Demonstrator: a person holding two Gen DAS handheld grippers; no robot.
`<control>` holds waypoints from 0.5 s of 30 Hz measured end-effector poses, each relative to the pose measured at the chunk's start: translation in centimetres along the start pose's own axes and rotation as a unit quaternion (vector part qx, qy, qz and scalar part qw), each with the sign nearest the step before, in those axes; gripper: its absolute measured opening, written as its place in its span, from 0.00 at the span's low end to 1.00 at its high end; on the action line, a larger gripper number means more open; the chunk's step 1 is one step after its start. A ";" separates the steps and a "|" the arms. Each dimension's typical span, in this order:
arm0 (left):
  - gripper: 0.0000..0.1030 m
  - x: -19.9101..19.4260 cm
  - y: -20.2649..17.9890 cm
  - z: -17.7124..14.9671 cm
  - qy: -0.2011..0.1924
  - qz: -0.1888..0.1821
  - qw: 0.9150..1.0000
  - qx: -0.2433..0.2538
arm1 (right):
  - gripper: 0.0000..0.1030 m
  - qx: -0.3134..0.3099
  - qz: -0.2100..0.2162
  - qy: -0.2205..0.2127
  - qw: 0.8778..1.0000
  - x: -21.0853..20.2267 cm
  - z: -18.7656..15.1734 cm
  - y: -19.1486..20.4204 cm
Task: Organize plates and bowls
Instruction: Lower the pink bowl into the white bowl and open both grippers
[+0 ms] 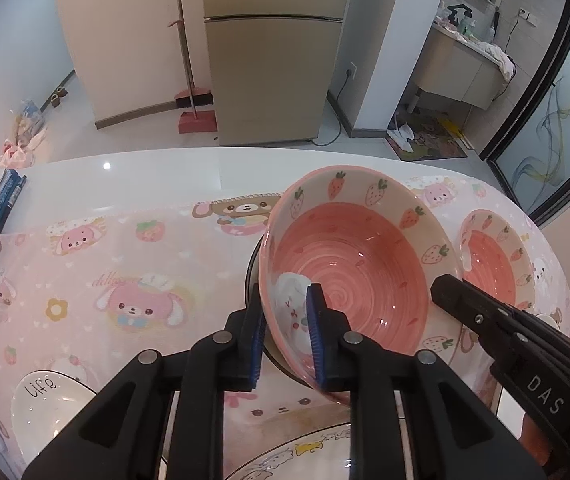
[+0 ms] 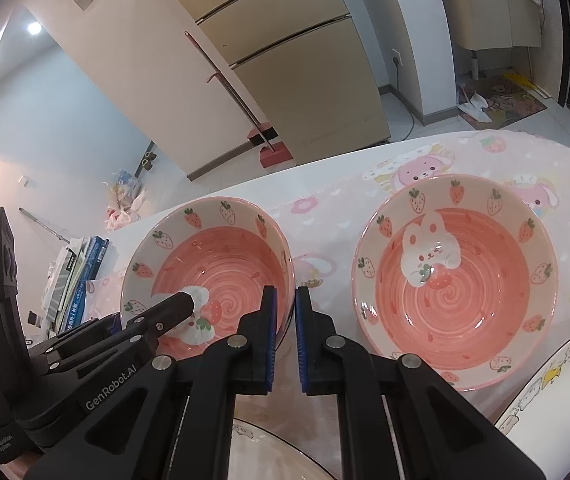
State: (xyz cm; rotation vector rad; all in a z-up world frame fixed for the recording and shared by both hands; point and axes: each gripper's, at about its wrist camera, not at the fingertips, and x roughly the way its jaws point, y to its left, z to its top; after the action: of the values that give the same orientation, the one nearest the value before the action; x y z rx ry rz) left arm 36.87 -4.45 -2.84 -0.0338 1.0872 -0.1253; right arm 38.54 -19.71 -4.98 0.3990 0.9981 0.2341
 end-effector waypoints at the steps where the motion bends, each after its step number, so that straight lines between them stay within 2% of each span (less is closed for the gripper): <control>1: 0.18 0.0 -0.2 0.0 -0.004 0.006 1.000 0.006 | 0.09 -0.002 -0.001 -0.001 1.000 0.0 0.0 0.0; 3: 0.19 -0.2 -1.0 -0.3 -0.019 0.022 0.999 0.024 | 0.09 -0.007 -0.005 -0.004 1.000 0.0 0.0 0.0; 5: 0.21 -0.2 -1.3 -0.5 -0.033 0.023 0.999 0.027 | 0.09 -0.010 -0.010 -0.006 1.000 0.0 -0.1 0.1; 8: 0.22 -0.1 -1.3 -0.6 -0.046 0.040 0.998 0.027 | 0.09 -0.001 0.006 -0.001 1.000 0.0 -0.1 -0.2; 10: 0.15 -0.3 -1.5 -0.7 -0.064 0.077 0.994 0.040 | 0.09 0.000 0.008 0.001 1.000 0.1 -0.1 -0.2; 11: 0.06 -0.3 -1.2 -0.8 -0.066 0.086 0.993 0.040 | 0.09 -0.003 0.004 -0.001 1.000 0.0 -0.1 -0.1; 15: 0.06 0.3 0.2 -0.7 -0.057 0.057 0.996 0.024 | 0.09 -0.011 0.005 -0.003 1.000 -0.2 0.1 0.3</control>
State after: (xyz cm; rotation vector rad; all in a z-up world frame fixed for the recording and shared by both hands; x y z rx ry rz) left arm 36.38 -4.25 -3.42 0.0636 0.9692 -0.0467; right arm 38.48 -19.55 -4.67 0.3837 0.9865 0.2525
